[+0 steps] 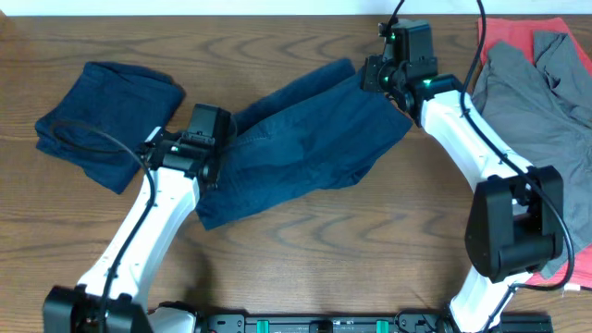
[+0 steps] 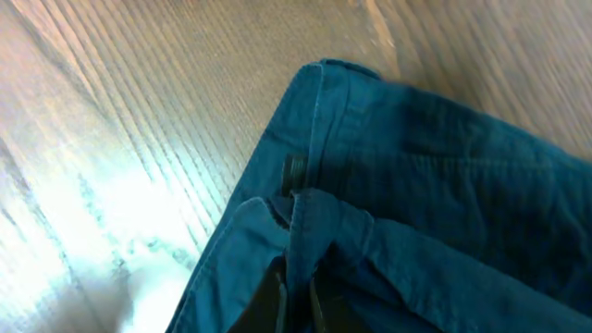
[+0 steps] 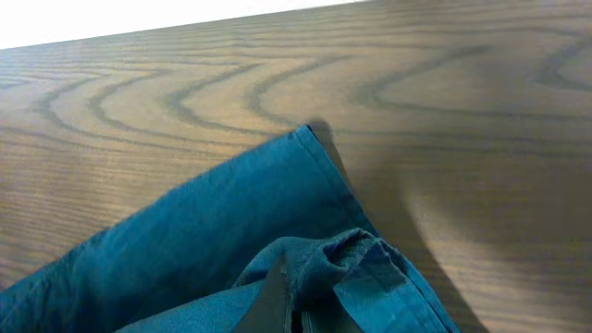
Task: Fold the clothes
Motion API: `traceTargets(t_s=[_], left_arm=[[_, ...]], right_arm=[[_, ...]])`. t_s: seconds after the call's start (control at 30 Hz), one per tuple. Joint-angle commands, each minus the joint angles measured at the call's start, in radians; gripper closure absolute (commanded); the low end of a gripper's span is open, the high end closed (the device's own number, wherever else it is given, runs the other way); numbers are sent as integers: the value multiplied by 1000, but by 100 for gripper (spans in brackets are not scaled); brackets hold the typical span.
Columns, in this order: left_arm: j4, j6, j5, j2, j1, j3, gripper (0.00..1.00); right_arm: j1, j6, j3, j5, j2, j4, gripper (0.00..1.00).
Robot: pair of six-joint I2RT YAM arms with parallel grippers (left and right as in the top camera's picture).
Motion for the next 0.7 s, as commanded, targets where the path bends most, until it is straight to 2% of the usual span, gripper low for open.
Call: traceTargets(t_s=[0.0, 0.03, 0.07, 0.1, 0.13, 0.17, 0.2, 0.27, 0.4, 0.6, 0.67], left_arm=[[1, -14, -65, 23, 39, 10, 94], [8, -14, -65, 30, 49, 10, 93], [14, -14, -65, 34, 54, 10, 85], [23, -13, -65, 35, 61, 10, 75], [32, -13, -65, 36, 67, 10, 56], [45, -9, -65, 35, 74, 10, 38], [60, 15, -65, 31, 81, 11, 25], [83, 74, -64, 14, 99, 12, 15], [86, 156, -23, -39, 142, 13, 11], [77, 281, 163, -53, 163, 12, 2], [61, 287, 198, -41, 163, 12, 1]], right_arm=[[18, -21, 15, 40, 18, 38, 99], [23, -20, 15, 39, 24, 60, 99], [25, -15, 15, 39, 28, 71, 96], [27, -6, 15, 39, 31, 89, 69], [29, 3, 15, 39, 33, 101, 41], [30, 9, 15, 35, 33, 121, 3], [30, 9, 16, 35, 32, 137, 1], [27, 8, 16, 39, 19, 146, 1], [-1, 9, 16, 40, -31, 95, 1], [-22, -20, 16, 10, -68, -100, 1], [-19, -74, 14, -50, -61, -148, 10]])
